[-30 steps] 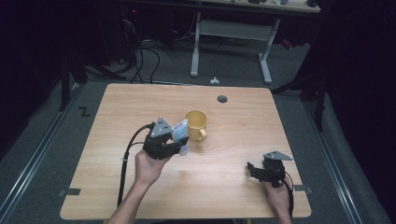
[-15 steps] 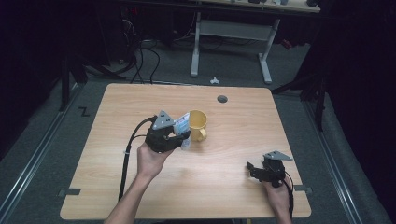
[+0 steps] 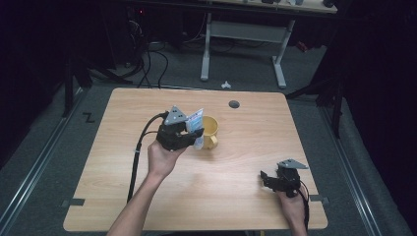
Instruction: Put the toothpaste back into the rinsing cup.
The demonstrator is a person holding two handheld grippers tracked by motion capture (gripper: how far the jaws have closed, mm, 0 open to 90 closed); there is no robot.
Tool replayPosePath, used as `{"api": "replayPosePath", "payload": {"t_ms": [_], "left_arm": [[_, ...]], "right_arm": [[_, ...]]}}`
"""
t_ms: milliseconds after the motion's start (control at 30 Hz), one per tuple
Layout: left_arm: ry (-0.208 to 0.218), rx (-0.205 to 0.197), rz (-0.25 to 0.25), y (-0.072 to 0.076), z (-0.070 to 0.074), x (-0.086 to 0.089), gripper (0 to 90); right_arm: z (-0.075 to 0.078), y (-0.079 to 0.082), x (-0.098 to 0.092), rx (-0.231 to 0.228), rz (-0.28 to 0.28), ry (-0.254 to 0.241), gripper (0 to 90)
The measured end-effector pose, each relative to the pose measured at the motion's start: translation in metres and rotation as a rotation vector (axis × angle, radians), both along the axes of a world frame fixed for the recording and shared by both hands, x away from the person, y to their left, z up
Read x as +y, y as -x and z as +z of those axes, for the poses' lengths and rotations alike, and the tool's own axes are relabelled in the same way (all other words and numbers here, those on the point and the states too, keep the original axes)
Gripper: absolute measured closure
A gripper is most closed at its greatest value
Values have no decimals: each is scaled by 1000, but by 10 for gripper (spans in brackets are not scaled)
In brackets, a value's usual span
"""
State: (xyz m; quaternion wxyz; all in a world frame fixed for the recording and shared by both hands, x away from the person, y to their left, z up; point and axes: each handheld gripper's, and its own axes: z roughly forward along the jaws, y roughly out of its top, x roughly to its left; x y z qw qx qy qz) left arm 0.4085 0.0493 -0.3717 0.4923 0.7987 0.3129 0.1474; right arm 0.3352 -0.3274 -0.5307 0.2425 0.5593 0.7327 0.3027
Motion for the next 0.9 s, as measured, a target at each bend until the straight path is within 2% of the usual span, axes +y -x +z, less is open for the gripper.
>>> {"api": "replayPosePath", "payload": {"t_ms": [400,467,700,800,900], "left_arm": [[-14,-16,22,-15,8,-8,657],[-4,-12,20,-17,8,-10,657],[-20,-10,39,-28,6,-17,656],[-40,-27,51,-32,7,-20,656],[-26,-20,53,-36,6,-23,656]], "right_arm": [[0,0,0,0,1,0,218],[0,0,0,0,1,0,218],[0,0,0,0,2,1,218],[0,0,0,0,2,0,218],[0,0,0,-1,3,1,218]]}}
